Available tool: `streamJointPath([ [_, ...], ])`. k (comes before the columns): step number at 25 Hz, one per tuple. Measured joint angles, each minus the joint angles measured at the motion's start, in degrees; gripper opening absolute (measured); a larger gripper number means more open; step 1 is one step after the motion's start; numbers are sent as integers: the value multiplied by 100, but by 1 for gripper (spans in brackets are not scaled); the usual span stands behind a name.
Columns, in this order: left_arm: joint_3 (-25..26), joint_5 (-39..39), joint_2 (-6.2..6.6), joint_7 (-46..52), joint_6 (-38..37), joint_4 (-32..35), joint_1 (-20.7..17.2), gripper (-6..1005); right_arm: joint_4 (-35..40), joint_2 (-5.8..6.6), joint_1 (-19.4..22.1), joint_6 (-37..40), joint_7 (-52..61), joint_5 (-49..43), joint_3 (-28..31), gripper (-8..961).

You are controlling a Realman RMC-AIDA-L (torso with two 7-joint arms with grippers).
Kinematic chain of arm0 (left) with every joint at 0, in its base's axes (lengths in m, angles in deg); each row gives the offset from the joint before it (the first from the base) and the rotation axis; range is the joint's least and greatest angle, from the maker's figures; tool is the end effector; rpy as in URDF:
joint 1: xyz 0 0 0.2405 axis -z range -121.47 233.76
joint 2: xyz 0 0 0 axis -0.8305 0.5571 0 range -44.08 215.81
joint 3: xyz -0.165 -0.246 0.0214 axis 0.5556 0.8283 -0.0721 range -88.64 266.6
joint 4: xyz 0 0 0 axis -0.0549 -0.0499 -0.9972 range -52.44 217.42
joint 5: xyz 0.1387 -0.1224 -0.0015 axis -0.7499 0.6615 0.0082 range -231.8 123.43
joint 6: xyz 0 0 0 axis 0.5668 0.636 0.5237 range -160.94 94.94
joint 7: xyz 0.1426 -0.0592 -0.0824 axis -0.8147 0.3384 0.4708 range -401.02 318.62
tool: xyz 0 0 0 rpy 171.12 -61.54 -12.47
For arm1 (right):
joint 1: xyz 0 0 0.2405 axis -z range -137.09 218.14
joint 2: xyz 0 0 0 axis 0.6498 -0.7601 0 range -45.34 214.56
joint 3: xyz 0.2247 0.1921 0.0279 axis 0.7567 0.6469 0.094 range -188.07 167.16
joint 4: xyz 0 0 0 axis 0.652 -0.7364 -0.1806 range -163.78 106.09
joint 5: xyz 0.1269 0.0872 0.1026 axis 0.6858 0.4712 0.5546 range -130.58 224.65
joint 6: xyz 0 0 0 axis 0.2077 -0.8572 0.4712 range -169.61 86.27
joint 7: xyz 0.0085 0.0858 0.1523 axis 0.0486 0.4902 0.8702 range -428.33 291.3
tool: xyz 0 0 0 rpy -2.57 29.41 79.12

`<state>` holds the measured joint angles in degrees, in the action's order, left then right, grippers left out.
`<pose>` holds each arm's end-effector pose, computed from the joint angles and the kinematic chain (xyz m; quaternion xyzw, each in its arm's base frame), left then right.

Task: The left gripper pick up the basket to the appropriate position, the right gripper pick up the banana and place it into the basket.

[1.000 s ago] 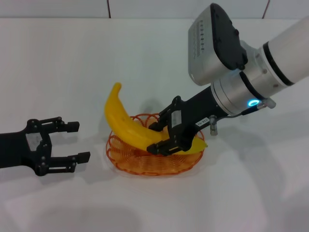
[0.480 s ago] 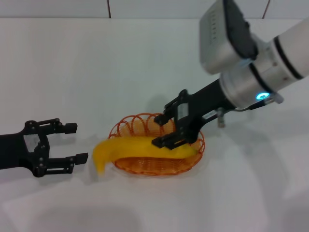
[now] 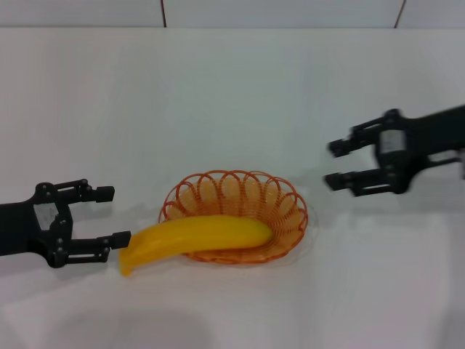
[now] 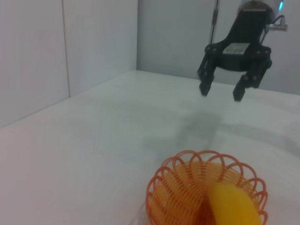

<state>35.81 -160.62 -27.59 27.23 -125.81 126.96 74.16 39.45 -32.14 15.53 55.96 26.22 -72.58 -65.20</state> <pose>-0.3154 0.2826 -0.0161 -0.9668 -0.1198 -0.1824 0.1331 0.2532 0.3209 -0.0048 -0.9841 0.1246 0.0810 0.0971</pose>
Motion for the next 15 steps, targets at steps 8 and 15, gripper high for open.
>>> streamJointPath([
  [8,0,0,1,9,4,0,-31,817,-1837,1,427,78,-2940,542,1102,559],
  [15,14,0,1,11,0,0,-44,817,-3011,4,533,-149,-4496,537,1353,561],
])
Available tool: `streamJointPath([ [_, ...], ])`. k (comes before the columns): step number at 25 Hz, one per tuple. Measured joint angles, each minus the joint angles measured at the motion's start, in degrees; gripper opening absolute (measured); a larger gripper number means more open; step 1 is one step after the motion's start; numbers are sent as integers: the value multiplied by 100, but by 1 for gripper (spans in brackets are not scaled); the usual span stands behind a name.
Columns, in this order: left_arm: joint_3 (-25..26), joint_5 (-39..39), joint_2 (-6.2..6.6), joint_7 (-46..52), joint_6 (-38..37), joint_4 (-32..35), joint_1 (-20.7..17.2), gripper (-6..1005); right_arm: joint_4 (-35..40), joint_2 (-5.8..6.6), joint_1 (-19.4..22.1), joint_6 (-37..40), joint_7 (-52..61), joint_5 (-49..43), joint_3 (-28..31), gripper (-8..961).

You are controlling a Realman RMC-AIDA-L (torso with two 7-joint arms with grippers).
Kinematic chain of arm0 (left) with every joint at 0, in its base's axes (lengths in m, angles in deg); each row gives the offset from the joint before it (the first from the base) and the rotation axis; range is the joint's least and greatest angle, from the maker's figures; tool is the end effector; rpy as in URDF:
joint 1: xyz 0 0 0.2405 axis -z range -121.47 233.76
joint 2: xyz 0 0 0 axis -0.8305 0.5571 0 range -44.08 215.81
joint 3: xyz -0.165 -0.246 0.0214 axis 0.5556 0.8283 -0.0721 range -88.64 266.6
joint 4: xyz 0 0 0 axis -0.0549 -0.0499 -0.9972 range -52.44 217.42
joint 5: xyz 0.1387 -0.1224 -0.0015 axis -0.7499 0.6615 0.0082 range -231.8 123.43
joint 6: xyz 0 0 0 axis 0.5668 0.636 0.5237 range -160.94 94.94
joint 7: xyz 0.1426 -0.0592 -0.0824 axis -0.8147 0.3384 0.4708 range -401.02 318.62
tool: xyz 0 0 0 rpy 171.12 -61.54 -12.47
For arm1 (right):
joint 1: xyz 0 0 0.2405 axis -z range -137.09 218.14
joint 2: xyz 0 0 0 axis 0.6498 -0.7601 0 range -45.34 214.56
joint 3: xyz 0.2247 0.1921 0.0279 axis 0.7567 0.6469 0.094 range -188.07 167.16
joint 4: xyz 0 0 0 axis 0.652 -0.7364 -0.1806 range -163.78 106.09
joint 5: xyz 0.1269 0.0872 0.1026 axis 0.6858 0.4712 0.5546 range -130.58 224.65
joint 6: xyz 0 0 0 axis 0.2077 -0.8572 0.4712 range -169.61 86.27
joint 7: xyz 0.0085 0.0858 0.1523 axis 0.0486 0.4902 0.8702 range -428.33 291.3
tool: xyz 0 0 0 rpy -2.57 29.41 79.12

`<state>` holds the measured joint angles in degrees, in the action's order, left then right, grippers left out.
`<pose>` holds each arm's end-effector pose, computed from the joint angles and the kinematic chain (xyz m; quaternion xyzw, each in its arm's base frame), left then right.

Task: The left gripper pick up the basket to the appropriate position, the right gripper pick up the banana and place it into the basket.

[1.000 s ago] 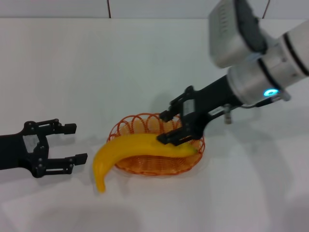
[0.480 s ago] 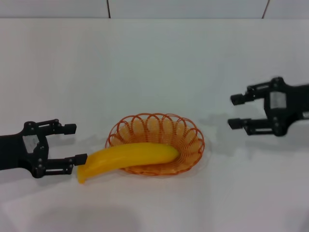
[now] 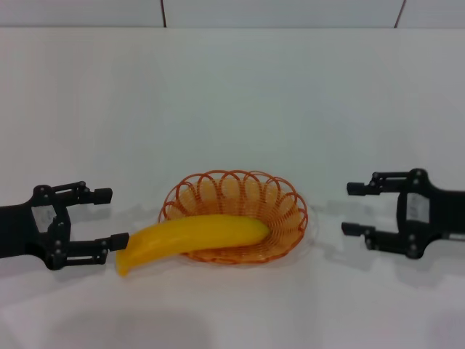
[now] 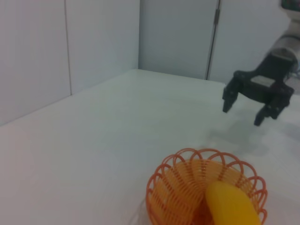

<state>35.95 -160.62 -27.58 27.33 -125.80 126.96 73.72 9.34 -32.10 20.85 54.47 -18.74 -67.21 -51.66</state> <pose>-0.3177 0.2804 -0.0157 -0.9659 -0.1247 -0.1823 0.1348 0.3170 0.2727 -0.0336 -0.9663 0.0291 0.2005 0.1586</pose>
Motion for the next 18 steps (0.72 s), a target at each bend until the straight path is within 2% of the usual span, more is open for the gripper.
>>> streamJointPath([
  [9,-31,0,-1,-42,-23,1,39,817,-734,0,-160,-511,-347,-289,-28,567],
  [14,-45,-8,29,-97,-27,36,-6,816,-822,-1,-181,-546,-312,-304,1,682],
  [18,-29,-10,89,-132,-45,46,-82,816,-821,0,-159,-517,-295,-280,25,831],
])
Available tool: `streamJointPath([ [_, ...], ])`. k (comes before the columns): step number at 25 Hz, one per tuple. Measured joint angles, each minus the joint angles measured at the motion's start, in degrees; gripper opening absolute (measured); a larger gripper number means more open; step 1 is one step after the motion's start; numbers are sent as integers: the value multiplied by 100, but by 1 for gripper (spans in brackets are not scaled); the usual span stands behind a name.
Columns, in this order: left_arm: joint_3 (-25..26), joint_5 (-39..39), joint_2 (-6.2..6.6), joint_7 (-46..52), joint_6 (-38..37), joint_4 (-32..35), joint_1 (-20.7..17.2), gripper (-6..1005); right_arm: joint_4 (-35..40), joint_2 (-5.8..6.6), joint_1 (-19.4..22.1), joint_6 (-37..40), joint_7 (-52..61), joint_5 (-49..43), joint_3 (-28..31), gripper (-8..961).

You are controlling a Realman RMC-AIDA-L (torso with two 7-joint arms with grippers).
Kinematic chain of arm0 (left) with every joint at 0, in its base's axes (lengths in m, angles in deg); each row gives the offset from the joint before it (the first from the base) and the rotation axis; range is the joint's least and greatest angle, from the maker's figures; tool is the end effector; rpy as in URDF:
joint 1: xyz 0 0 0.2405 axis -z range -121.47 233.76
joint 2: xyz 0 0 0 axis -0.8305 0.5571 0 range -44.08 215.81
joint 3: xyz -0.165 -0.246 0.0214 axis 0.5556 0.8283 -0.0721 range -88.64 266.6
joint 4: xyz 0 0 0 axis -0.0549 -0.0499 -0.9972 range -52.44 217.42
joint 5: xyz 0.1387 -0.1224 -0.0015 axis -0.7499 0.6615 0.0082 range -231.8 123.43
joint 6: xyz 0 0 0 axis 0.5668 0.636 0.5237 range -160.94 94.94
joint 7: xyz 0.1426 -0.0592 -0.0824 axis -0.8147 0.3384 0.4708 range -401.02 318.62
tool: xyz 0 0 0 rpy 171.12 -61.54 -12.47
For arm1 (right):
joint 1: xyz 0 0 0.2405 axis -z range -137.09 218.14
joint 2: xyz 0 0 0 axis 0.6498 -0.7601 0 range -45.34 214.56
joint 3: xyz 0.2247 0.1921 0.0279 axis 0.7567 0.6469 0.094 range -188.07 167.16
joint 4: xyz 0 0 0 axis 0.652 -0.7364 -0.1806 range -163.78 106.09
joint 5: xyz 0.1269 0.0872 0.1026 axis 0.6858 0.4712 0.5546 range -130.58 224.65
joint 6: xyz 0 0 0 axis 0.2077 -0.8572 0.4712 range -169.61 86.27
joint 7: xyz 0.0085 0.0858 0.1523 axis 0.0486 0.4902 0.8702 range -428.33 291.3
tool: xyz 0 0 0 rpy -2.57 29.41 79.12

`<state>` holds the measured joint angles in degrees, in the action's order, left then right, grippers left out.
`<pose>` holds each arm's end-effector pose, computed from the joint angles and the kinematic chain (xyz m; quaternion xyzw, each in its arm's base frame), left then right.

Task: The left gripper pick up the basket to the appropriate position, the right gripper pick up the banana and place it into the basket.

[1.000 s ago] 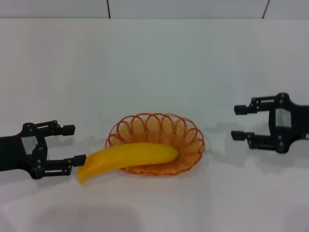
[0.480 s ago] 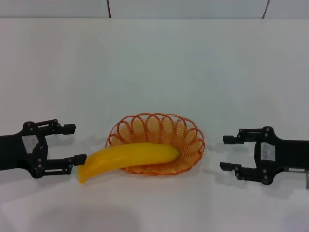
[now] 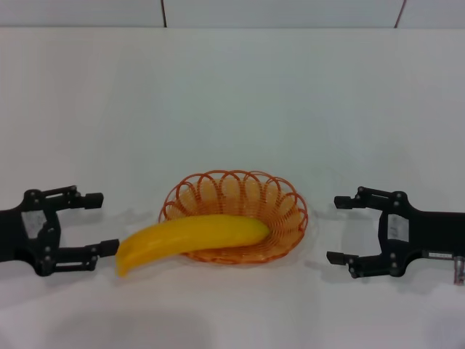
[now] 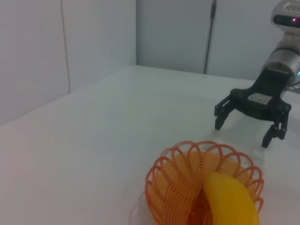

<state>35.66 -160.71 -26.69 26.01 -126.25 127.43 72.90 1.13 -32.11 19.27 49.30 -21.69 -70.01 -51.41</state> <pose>-0.3240 0.2762 -0.0096 -0.9689 -0.1141 -0.1720 0.1368 0.3278 0.2693 -0.0582 -0.9699 0.0586 0.1858 0.1460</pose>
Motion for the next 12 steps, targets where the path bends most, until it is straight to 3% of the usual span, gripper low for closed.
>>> streamJointPath([
  [1,8,0,18,-41,-22,3,-30,816,7,0,12,0,-12,15,2,868],
  [6,31,15,124,-331,-137,-25,-218,816,-4,-2,27,-25,-26,30,1,879],
  [12,41,34,126,-410,-140,-42,-259,817,-52,-8,38,-60,-32,33,9,892],
])
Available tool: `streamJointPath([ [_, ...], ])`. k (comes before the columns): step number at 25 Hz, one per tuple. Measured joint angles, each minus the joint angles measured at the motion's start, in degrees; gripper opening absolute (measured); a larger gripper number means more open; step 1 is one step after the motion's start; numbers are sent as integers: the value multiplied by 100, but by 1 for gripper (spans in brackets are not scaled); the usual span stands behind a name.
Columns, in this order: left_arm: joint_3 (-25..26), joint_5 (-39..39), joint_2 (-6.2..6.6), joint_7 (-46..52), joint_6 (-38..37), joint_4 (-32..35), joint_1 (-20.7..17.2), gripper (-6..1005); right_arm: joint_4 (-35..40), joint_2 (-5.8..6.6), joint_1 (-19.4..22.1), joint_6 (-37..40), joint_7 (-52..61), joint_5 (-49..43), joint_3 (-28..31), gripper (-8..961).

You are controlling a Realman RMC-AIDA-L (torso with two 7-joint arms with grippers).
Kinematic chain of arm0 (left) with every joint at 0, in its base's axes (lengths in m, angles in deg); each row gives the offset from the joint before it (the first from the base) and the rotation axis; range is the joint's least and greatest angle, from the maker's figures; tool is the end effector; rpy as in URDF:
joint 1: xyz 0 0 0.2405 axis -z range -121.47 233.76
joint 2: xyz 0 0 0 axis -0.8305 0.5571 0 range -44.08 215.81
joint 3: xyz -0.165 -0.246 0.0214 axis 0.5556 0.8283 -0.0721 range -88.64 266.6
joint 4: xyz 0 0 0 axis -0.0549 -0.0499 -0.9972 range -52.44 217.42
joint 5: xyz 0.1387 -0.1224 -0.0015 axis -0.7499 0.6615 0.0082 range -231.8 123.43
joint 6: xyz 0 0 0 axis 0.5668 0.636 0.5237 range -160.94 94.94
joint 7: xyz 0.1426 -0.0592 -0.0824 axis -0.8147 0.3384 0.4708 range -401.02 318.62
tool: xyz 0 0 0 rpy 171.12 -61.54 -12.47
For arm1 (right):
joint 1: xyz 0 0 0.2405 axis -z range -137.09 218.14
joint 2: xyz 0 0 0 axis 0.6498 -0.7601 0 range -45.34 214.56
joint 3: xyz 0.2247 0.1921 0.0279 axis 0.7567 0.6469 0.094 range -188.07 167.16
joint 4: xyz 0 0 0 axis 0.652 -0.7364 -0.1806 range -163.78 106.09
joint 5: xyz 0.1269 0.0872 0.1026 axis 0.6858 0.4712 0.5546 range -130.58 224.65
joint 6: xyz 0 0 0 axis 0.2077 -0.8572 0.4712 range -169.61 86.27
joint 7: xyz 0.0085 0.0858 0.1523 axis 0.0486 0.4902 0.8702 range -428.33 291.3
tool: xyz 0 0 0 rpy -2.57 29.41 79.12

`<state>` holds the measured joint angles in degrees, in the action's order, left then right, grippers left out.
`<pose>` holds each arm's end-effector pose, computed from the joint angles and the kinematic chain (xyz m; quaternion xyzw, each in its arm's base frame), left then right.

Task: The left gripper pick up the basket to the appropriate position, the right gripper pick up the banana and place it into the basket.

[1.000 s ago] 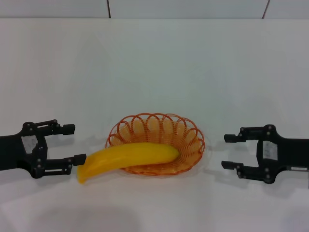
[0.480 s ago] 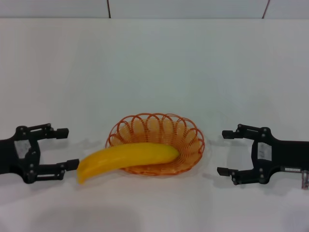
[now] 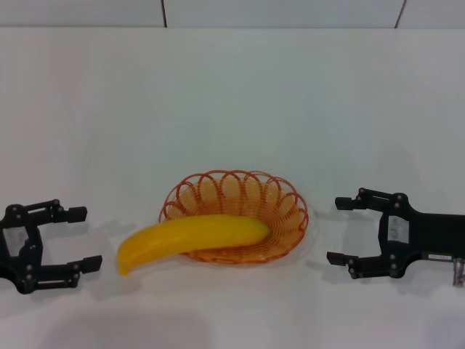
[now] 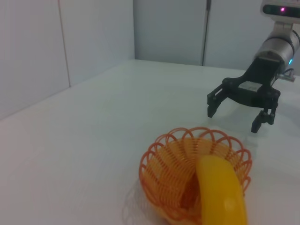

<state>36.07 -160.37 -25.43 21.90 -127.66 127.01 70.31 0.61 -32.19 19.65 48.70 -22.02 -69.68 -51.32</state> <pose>-0.3387 0.2597 -0.0006 -0.9706 -0.1003 -0.1647 0.1438 0.3301 0.2678 -0.0595 -0.9688 0.0641 0.1860 0.1510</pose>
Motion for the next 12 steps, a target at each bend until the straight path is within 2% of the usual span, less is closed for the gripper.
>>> streamJointPath([
  [12,1,-24,-11,5,0,-5,17,816,-1,6,-38,16,-6,0,0,892],
])
